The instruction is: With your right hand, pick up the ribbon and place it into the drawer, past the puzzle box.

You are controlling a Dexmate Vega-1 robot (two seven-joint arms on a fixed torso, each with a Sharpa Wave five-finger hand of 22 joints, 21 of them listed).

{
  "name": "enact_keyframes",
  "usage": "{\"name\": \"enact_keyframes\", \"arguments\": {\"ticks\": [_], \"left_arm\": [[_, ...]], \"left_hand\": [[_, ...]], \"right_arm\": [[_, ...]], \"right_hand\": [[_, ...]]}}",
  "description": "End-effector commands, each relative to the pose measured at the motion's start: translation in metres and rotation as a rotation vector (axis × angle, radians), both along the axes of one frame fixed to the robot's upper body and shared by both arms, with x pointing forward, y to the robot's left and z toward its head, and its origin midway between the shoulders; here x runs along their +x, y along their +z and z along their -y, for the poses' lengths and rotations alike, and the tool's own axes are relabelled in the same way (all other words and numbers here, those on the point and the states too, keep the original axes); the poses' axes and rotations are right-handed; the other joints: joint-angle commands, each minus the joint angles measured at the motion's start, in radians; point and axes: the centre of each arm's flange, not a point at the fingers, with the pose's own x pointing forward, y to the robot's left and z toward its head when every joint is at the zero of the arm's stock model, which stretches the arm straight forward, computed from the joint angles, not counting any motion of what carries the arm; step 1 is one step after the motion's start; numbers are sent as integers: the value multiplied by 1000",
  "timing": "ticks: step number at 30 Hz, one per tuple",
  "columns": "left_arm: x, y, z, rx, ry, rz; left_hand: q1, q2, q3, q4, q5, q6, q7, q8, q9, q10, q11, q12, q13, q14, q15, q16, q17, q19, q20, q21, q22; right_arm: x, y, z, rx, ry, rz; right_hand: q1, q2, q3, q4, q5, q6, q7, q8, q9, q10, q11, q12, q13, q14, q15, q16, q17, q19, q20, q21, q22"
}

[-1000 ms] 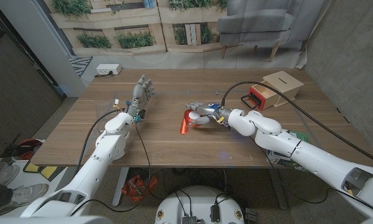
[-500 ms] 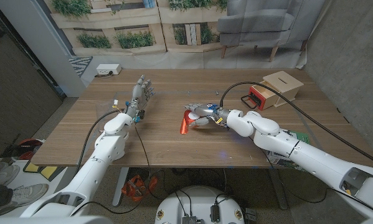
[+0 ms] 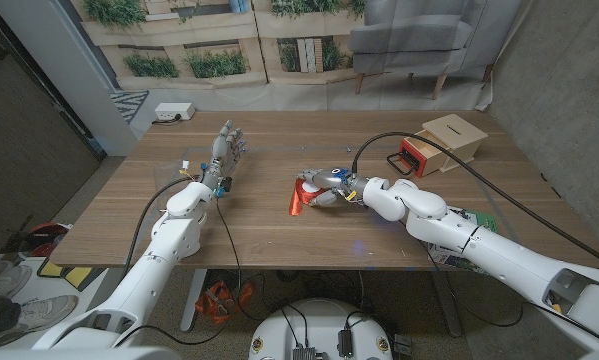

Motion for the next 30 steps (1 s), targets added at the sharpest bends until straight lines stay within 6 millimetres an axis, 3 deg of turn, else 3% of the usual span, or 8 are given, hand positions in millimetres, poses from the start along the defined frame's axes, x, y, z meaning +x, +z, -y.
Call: {"name": "enact_keyframes", "arguments": {"ticks": [1,5,7,10,12,14,17,30], "left_arm": [[1,1,2,2,-1,1],[1,1,2,2,1,0],[1,1,2,3,0,-1],[1,1,2,3,1,-2],[2,1,2,2,1,-2],[2,1,2,4,1,-2],[2,1,1,4,1,-2],[4,4,3,9,-3,0]], "left_hand": [[2,118,-4,-1,4,-113,-6,5,5,-157,9,4,4,-167,6,4,3,-42,4,-6,3],[1,118,-4,-1,4,-113,-6,5,5,-159,4,3,4,-169,6,3,3,-43,3,-7,3],[1,118,-4,-1,4,-112,-7,5,5,-158,6,3,4,-169,6,3,3,-43,3,-7,3],[1,118,-4,-1,4,-110,-7,6,5,-158,6,3,4,-168,6,3,3,-42,3,-6,3],[1,118,-4,-1,4,-110,-8,6,5,-159,8,3,4,-169,7,3,3,-43,3,-7,3],[1,118,-4,-1,4,-110,-8,6,5,-158,7,3,4,-169,7,3,3,-43,3,-7,3],[1,118,-5,-1,4,-110,-9,5,5,-159,8,3,4,-170,6,3,3,-43,3,-7,3],[1,118,-5,-1,5,-111,-9,5,5,-159,8,3,4,-171,7,3,3,-43,3,-8,3]], "right_arm": [[1,-3,2,14,8,59],[1,-3,2,26,15,78],[1,-3,2,37,21,88],[1,-2,2,52,34,99],[1,-2,3,63,45,114],[1,-2,4,75,60,120],[0,-1,4,81,67,133],[-4,6,7,127,112,181]], "right_hand": [[93,15,-31,7,22,148,7,42,6,116,0,35,7,148,-89,56,35,136,-54,52,14],[201,58,-64,8,27,296,20,78,6,278,22,87,14,354,-170,166,108,257,-140,130,32],[302,85,-95,0,18,390,39,93,9,358,24,117,24,472,-189,261,204,289,-190,198,65],[478,90,-162,7,-2,550,60,115,27,505,35,199,75,587,-197,375,375,273,-194,347,150],[547,91,-187,11,-7,643,69,137,43,587,38,257,113,652,-194,419,461,263,-193,437,196],[595,120,-206,26,-14,742,77,182,83,666,45,320,174,737,-189,487,577,258,-196,549,250],[617,125,-211,31,-16,784,92,210,110,711,46,363,222,776,-186,503,638,261,-196,627,281],[638,116,-216,29,-14,822,103,223,113,736,64,390,261,783,-185,497,685,241,-197,692,303]]}}
